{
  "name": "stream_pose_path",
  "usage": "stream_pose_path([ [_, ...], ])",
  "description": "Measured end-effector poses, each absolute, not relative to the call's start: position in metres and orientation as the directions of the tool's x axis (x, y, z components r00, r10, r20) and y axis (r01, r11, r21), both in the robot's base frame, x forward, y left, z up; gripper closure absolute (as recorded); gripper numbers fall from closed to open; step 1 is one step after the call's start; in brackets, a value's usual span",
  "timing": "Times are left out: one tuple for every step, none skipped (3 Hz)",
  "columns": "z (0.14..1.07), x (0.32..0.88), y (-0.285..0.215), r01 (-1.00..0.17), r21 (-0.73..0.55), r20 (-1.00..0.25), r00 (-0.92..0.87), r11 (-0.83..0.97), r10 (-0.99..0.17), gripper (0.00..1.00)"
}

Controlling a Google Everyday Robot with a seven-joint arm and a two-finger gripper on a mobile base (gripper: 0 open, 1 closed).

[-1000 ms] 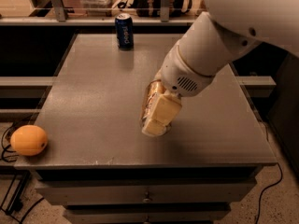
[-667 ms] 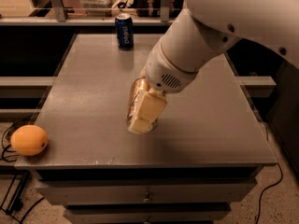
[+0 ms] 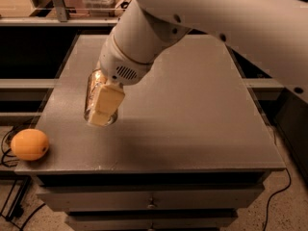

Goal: Move orange can near orange

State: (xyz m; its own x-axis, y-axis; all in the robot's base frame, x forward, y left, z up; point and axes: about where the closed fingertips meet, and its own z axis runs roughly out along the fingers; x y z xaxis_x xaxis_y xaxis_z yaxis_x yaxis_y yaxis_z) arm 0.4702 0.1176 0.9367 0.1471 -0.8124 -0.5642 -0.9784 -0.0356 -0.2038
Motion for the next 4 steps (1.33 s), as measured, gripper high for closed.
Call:
stream_pose_path([
  [0.929,0.479,0.157,-0.974,-0.203,-0.614,0.207,-0.101,-0.762,1.0],
  [0.911,0.484,0.189,-0.964,-0.196,-0.659,0.266,-0.181,-0.703,0.82],
  [0.896,0.484,0.209,-0.951,-0.188,-0.692,0.304,-0.244,-0.654,0.59],
  [0.885,0.482,0.221,-0.944,-0.174,-0.717,0.316,-0.279,-0.622,0.36],
])
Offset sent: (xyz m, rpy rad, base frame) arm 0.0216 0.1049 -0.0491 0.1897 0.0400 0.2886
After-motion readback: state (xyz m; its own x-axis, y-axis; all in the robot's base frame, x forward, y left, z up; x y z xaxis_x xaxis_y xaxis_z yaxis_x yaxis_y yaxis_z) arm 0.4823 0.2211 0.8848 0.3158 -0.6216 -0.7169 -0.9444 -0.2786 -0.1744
